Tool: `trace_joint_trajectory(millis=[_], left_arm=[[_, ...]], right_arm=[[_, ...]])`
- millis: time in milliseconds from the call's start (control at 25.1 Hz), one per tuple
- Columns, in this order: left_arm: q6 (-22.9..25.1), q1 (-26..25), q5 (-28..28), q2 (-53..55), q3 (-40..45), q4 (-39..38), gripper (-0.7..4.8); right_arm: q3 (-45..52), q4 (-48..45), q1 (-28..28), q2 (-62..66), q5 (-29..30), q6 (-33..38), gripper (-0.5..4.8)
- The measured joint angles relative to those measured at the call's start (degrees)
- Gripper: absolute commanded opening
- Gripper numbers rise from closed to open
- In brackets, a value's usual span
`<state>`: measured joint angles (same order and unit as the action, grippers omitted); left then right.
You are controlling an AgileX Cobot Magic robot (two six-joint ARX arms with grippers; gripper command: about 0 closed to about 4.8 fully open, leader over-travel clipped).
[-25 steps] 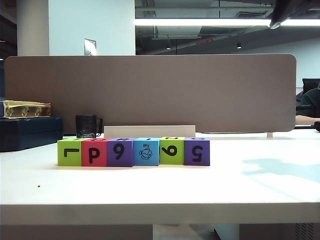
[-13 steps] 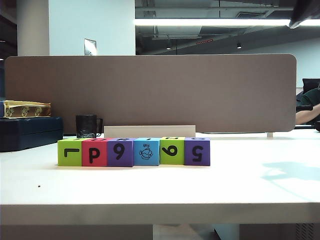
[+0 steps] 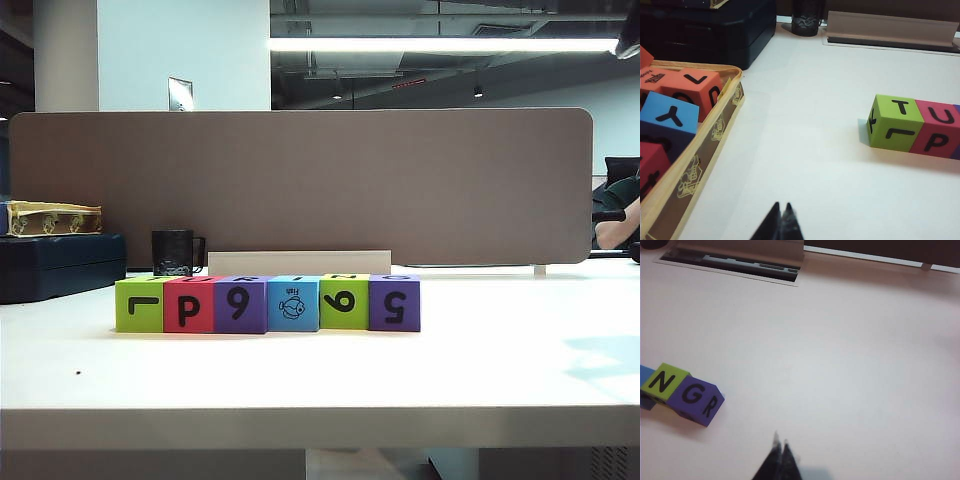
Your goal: Select the appropriate blocks from the scattered letter blocks on the table and arrange them in a row to spell out "TURING".
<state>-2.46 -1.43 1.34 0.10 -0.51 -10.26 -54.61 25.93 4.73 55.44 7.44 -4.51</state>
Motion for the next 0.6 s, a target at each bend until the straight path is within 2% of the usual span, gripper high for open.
trace_joint_trajectory(millis=[598], left_arm=[[0.0,0.0,0.0,0.0,0.0,0.0,-0.05]], right_arm=[[11.34,-2.78,-0.2,-11.13,-3.56,0.02,-0.01]])
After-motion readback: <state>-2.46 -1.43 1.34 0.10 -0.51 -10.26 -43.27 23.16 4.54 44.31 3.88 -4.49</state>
